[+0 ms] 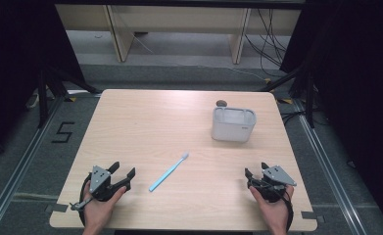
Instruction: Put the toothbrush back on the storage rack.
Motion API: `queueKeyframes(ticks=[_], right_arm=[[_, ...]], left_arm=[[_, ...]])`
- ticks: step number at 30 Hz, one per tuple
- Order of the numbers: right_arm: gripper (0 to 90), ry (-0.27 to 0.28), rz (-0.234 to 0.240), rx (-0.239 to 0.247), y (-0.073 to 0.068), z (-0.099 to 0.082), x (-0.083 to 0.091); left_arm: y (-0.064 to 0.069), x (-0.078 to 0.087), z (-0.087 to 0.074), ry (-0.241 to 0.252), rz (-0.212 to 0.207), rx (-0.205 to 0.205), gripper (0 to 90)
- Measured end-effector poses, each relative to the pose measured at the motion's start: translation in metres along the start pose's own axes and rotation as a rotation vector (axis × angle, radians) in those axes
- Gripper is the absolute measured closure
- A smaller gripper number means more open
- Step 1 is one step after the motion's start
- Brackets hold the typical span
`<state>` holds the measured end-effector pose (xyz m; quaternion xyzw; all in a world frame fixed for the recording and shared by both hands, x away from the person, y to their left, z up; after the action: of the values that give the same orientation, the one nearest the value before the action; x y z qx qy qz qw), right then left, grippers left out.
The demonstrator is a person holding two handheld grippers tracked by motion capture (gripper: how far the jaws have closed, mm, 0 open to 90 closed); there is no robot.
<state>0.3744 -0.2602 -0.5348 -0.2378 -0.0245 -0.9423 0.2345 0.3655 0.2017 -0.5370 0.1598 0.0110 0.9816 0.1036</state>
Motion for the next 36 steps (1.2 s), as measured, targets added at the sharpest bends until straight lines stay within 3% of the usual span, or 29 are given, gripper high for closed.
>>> queueKeyframes(ticks=[1, 3, 6, 9, 15, 21, 22, 25, 27, 29, 31, 33, 35, 36], right_arm=[[34.9, 0.008, -0.014, 0.037, 0.003, 0.000, -0.001], [34.9, 0.008, 0.001, 0.024, 0.002, 0.001, -0.001], [34.7, 0.013, 0.004, 0.048, 0.004, 0.002, -0.002], [34.7, 0.014, 0.022, 0.052, 0.001, 0.003, -0.004], [34.6, 0.021, 0.030, 0.051, -0.002, 0.002, -0.006], [34.4, 0.025, 0.032, 0.047, -0.003, 0.002, -0.005], [34.1, 0.027, 0.021, 0.030, -0.003, 0.001, -0.004], [34.0, 0.023, 0.009, 0.055, -0.001, 0.001, -0.005], [33.9, 0.016, 0.040, 0.039, -0.003, 0.001, -0.005], [34.0, 0.013, 0.033, 0.046, -0.003, 0.001, -0.005], [33.9, 0.011, 0.039, 0.041, -0.003, 0.001, -0.005], [33.8, 0.007, 0.035, 0.044, -0.003, 0.001, -0.005], [33.7, 0.005, 0.036, 0.039, -0.002, 0.001, -0.005], [33.6, 0.014, 0.042, 0.031, -0.002, 0.001, -0.006]], left_arm=[[0.002, 0.000, 0.002, -0.001, -0.027, 0.028, 31.3], [0.003, 0.001, 0.007, 0.004, -0.034, 0.034, 31.9], [0.006, 0.002, 0.014, -0.002, -0.044, 0.030, 32.0], [0.010, 0.002, 0.015, -0.015, -0.059, -0.008, 32.4], [0.010, 0.001, 0.016, -0.054, -0.074, -0.005, 32.6], [0.014, 0.002, 0.021, -0.060, -0.089, -0.013, 33.7], [0.015, 0.002, 0.022, -0.069, -0.091, -0.023, 34.5], [0.019, 0.001, 0.028, -0.093, -0.106, -0.046, 34.9], [0.022, 0.000, 0.033, -0.106, -0.125, -0.060, 34.9], [0.028, -0.001, 0.039, -0.138, -0.137, -0.084, 34.8], [0.035, -0.002, 0.046, -0.199, -0.164, -0.120, 33.9], [0.039, -0.004, 0.049, -0.208, -0.181, -0.134, 33.9], [0.046, -0.005, 0.053, -0.248, -0.196, -0.158, 33.6], [0.047, -0.005, 0.054, -0.285, -0.210, -0.195, 33.3]])
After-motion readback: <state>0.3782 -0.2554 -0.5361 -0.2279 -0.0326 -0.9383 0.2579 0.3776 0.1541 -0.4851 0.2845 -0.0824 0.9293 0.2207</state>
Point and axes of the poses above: each handheld gripper's, and its own axes: x roughly backward along the jaws, z roughly out of its top, y roughly to its right, the point moved 5 cm from there along -x, roughly forward along the jaws, and after that the axes turned 11 degrees about z, right-handed, at the moved point
